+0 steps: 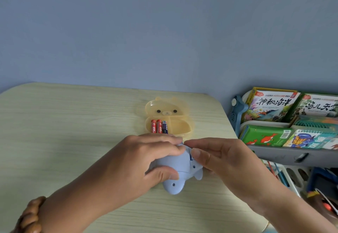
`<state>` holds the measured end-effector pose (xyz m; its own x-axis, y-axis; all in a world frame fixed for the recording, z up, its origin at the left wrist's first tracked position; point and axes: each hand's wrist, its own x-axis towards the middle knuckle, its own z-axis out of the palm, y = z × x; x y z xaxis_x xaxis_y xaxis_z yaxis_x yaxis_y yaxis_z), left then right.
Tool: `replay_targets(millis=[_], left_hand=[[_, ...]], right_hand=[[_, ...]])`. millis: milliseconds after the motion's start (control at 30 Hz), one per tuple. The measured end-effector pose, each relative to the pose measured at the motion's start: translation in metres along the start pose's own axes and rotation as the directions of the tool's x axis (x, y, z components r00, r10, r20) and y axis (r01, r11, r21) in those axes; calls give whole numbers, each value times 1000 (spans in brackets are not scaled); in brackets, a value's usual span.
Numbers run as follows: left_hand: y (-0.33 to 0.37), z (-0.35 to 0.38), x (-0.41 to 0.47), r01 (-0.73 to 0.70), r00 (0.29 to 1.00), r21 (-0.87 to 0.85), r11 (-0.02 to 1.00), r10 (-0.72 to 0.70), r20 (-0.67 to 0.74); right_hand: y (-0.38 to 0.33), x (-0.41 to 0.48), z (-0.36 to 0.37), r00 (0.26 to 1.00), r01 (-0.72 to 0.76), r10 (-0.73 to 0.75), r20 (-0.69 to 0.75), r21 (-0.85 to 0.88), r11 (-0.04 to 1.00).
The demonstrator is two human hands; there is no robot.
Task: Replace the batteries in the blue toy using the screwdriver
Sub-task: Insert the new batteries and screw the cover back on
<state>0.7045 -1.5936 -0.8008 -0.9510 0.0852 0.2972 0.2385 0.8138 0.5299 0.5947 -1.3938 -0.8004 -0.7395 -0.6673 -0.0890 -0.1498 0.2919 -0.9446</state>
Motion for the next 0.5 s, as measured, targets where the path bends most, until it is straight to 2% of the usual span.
replay_targets(millis=[67, 200, 267, 333, 400, 433, 500], left_hand=[[-2, 1, -2, -9, 1000, -5, 1000, 9, -7], [-6, 3, -3, 5, 1000, -25, 1000, -5, -19], [-5, 5, -5, 5, 999, -27, 1000, -6, -46], [-4, 6, -6, 16, 997, -45, 999, -20, -79], [-4, 8, -7, 26, 994, -58, 998, -32, -105], [-3, 8, -7, 30, 993, -65, 997, -37, -108], [-3, 9, -8, 42, 992, -80, 996, -51, -114]], right_hand=[[-2, -1, 2, 1000, 14, -15, -19, -67, 998], [-5, -4, 6, 999, 32, -35, -31, -91, 995], [-5, -9, 7, 993, 79, -94, -64, -209, 975], [-10, -16, 1, 957, 149, -233, -174, -393, 907], [-13, -20, -16, 881, 165, -378, -284, -565, 809], [-10, -20, -27, 870, 108, -384, -309, -640, 761], [3, -18, -45, 915, -60, -268, -302, -758, 649]])
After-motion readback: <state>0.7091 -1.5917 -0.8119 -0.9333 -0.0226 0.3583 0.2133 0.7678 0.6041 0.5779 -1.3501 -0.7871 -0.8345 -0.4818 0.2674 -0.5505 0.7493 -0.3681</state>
